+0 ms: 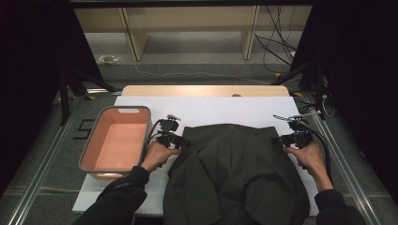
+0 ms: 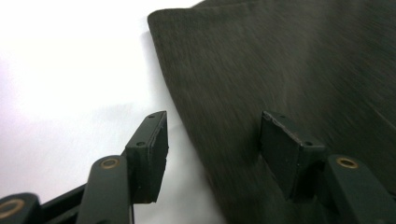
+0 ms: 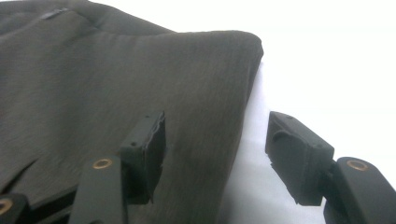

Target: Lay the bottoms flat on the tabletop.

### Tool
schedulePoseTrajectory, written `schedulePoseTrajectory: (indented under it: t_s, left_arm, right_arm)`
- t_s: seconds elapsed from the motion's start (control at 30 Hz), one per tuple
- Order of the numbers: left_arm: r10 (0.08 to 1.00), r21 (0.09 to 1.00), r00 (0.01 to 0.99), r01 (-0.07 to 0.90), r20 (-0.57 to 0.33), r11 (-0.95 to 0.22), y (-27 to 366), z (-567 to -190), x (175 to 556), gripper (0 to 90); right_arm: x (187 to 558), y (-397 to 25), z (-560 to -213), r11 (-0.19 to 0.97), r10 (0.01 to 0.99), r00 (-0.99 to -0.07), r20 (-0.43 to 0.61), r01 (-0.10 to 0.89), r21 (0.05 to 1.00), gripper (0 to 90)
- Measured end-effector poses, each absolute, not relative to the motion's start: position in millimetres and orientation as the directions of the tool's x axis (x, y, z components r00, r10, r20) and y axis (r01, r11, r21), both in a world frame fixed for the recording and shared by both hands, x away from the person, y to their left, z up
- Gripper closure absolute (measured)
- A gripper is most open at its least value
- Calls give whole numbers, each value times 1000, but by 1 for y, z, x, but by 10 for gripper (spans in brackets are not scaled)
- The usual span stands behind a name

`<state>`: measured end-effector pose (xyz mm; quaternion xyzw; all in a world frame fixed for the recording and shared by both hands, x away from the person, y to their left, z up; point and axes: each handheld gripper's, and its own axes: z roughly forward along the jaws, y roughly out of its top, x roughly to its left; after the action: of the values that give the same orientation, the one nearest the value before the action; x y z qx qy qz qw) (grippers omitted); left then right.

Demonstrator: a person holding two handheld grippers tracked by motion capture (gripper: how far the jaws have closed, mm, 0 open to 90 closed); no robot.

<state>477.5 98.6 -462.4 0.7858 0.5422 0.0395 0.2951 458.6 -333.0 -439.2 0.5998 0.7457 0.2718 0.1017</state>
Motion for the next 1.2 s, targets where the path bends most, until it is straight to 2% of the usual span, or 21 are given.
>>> schedulePoseTrajectory:
  t_s: [0.1,0.17,0.27,0.33,0.47,0.5,0.93,1.13,1.2]
  left_arm:
    - [871,481,412,840,-267,-249,91,-472,484,438]
    - [875,501,426,823,-229,-270,86,-473,484,512]
    - [864,504,440,819,-245,-275,85,-473,484,740]
    - [855,513,456,810,-247,-284,85,-472,483,859]
    - [842,553,474,788,-260,-272,90,-460,481,878]
    - [840,570,476,778,-262,-263,91,-455,481,879]
    - [823,709,490,687,-286,-162,119,-385,493,880]
    - [839,762,479,635,-259,-128,128,-354,501,880]
    - [840,776,466,624,-278,-90,134,-347,505,880]
  right_arm:
    - [466,-330,-446,146,949,-264,170,851,504,417]
    - [471,-327,-453,159,949,-268,166,861,483,434]
    - [477,-321,-461,181,948,-279,154,870,458,478]
    - [478,-319,-462,195,949,-285,135,865,462,571]
    - [477,-322,-457,184,952,-276,130,858,479,847]
    - [476,-324,-455,181,951,-278,133,853,489,883]
    - [475,-337,-389,113,950,-281,138,719,685,899]
    - [484,-325,-354,112,951,-287,110,656,746,899]
    - [488,-319,-346,119,951,-293,98,640,759,898]
